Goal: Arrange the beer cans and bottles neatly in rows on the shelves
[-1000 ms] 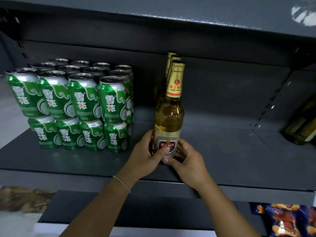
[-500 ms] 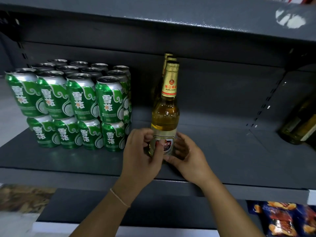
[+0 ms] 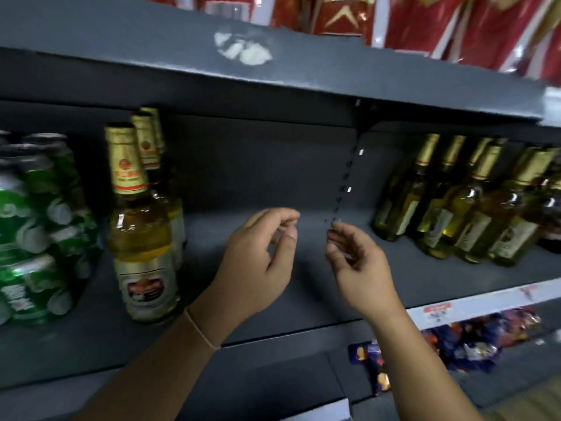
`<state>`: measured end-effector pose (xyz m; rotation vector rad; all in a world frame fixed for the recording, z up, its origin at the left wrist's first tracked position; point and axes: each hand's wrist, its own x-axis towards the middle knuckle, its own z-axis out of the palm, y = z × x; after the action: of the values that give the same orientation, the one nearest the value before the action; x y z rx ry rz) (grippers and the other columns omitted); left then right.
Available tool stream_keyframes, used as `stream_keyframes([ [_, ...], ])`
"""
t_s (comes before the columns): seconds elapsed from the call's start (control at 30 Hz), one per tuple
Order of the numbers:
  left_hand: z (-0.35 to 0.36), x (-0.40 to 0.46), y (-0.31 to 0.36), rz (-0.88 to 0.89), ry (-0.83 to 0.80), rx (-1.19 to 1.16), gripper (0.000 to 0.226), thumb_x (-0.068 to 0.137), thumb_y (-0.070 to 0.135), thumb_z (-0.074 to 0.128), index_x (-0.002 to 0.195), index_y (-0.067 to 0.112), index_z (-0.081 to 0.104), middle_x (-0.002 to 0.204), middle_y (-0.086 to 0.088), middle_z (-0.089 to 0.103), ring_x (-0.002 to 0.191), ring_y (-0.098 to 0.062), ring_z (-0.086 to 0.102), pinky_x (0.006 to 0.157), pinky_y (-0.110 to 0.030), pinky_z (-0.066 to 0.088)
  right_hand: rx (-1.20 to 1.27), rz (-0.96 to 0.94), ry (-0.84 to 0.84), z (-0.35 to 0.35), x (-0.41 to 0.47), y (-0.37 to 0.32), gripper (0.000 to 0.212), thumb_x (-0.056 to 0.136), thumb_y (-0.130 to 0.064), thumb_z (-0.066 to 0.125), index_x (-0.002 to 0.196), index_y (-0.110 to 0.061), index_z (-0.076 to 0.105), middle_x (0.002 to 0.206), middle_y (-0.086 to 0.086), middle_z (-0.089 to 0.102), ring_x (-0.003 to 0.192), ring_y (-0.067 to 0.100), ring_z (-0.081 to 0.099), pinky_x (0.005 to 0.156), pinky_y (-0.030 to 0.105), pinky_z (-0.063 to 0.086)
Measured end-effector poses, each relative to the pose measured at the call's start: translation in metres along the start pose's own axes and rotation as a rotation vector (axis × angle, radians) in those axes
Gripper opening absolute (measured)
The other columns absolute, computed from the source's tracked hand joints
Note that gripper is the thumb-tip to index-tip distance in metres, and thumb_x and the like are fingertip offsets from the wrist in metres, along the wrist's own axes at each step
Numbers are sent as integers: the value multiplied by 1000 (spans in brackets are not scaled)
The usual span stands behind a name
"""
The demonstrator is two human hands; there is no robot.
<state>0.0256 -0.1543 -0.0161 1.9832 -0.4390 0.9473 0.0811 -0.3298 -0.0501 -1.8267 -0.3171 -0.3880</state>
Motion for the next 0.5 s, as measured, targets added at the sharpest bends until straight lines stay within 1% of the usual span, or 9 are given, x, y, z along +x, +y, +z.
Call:
stream_keyframes([
  [0.1,51,24,3,-72,-78,-52,25,95,20,51,116,14,64,111,4,65,96,-2,60,82,-7,44,-48,-7,53,-46,17,16,32,94,-8,61,122,-22,60,114,-8,67,107,1,64,91,21,53],
  [0.13,68,31,4,-101,-103,-60,24,96,18,52,117,15,64,112,3,65,96,0,59,81,-3,41,-61,-11,65,-62,23,20,32,94,-8,61,123,-21,60,115,-8,67,107,0,63,92,21,52],
  [0.2,99,45,7,-144,-152,-74,24,98,14,52,119,14,64,115,2,65,97,2,57,81,0,37,-90,-9,87,-92,37,32,32,94,-8,61,123,-21,59,113,-9,66,103,-6,62,90,14,51],
  [0.23,115,51,8,-160,-174,-80,25,98,13,51,120,14,63,117,2,65,98,2,57,82,1,37,-103,-10,107,-106,45,39,32,94,-7,61,122,-21,59,111,-9,66,100,-7,62,89,12,50],
  [0.27,130,57,9,-175,-198,-84,26,99,14,50,121,16,62,118,3,64,101,2,57,85,0,38,-106,-14,135,-120,53,47,31,93,-6,61,122,-19,59,110,-5,67,99,-3,64,89,14,51],
  [0.33,161,67,10,-198,-237,-99,27,100,16,48,123,20,61,121,6,63,108,-2,58,93,-10,43,-109,-15,214,-148,69,61,32,93,-4,62,123,-13,59,111,2,68,101,9,66,91,20,52],
  [0.4,191,77,11,-212,-257,-125,28,100,16,47,124,20,60,122,4,62,112,-7,59,100,-26,47,-125,4,294,-175,82,72,35,91,-6,64,125,-13,58,113,3,67,100,12,65,89,15,50],
  [0.43,205,81,12,-214,-266,-135,28,100,15,46,124,19,60,123,2,62,113,-9,59,101,-31,47,-139,23,328,-187,89,78,37,91,-8,66,127,-13,57,114,3,66,101,12,64,89,16,50],
  [0.5,231,89,15,-213,-284,-144,28,100,16,46,124,19,60,123,1,62,112,-10,58,101,-34,48,-192,56,386,-207,103,92,43,89,-17,69,130,-15,55,120,1,64,108,15,63,96,27,51],
])
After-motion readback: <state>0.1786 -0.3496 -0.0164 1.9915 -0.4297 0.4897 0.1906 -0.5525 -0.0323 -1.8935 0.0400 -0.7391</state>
